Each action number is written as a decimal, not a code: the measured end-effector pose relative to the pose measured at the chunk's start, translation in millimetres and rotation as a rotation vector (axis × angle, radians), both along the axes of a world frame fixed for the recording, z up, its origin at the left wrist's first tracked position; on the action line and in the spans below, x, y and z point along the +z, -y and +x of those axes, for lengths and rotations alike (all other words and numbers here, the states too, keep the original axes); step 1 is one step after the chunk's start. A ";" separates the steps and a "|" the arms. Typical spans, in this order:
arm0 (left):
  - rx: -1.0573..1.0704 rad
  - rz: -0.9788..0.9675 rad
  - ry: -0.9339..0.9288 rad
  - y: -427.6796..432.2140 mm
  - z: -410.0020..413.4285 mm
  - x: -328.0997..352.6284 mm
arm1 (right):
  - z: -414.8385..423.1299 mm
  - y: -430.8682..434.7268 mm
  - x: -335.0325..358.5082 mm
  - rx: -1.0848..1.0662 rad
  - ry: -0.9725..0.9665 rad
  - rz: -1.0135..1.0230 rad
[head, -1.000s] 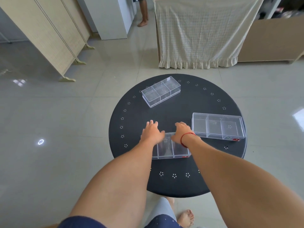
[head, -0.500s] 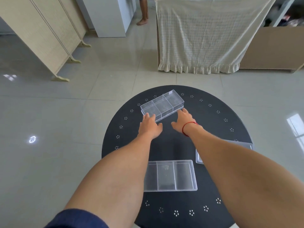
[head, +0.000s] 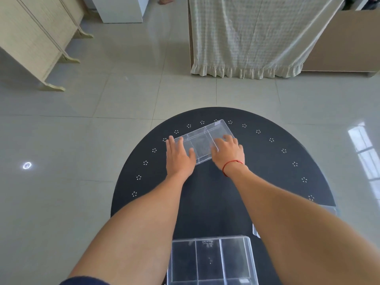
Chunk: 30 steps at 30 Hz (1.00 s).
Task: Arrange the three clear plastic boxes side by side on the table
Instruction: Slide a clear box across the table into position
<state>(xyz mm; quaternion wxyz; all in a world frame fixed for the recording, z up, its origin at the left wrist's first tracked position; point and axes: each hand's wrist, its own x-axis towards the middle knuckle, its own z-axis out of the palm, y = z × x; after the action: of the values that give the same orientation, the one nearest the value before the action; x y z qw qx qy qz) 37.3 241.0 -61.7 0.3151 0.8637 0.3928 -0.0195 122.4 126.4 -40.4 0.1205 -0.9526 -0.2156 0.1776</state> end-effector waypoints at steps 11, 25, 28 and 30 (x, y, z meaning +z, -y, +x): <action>0.400 -0.227 -0.170 22.6 -5.5 13.7 | 6.8 34.0 11.4 -0.408 -0.608 0.054; 0.538 -0.311 0.171 27.9 -1.5 40.7 | 18.7 42.4 30.9 -0.661 -0.483 0.429; 0.516 -0.300 0.251 31.0 1.7 45.5 | 21.9 41.5 36.5 -0.674 -0.486 0.489; 0.502 -0.299 0.276 32.2 2.2 48.2 | 21.9 43.3 38.1 -0.686 -0.475 0.509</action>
<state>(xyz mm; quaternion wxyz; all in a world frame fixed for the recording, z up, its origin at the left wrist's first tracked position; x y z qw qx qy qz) 39.5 208.7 -13.5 0.4838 0.6786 0.5398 0.1185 144.3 83.0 -2.3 0.4473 -0.8420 0.1076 0.2819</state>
